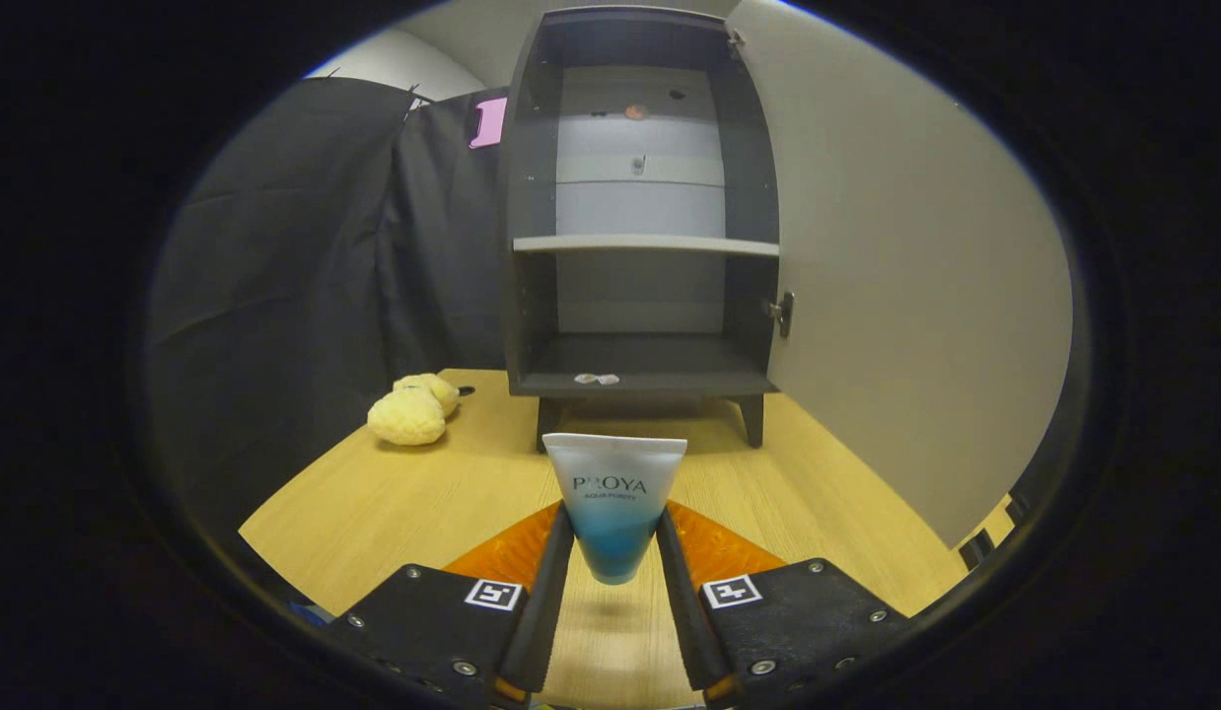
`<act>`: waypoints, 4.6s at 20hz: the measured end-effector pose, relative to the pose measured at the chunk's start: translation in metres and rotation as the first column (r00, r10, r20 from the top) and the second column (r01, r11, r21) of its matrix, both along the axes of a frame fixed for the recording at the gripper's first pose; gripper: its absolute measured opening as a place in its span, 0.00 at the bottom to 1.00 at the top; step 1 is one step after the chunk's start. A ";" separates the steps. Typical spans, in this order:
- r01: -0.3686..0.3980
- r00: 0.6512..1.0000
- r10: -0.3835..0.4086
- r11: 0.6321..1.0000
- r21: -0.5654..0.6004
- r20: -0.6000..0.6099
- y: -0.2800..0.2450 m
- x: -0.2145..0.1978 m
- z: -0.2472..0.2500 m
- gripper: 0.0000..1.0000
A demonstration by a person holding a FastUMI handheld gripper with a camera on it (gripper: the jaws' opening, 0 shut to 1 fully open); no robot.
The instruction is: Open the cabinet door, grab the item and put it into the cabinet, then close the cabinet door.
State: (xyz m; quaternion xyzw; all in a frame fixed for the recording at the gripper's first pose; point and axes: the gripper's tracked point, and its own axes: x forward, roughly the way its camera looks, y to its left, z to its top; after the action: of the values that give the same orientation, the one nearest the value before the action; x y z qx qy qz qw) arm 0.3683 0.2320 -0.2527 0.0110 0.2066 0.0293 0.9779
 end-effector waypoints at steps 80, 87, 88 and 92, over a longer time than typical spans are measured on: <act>-0.096 0.930 0.065 0.993 0.070 0.362 -0.063 -0.007 0.298 0.93; 0.006 0.946 -0.028 0.998 0.066 0.324 -0.132 -0.071 0.287 0.93; 0.031 0.945 -0.050 0.997 0.063 0.322 -0.145 -0.078 0.288 0.93; 0.138 0.936 -0.150 0.989 0.059 0.317 -0.203 -0.103 0.296 0.93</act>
State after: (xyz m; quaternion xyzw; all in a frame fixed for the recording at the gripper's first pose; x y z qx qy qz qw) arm 0.2650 0.0289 0.0431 0.0388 0.0430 -0.0372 0.9976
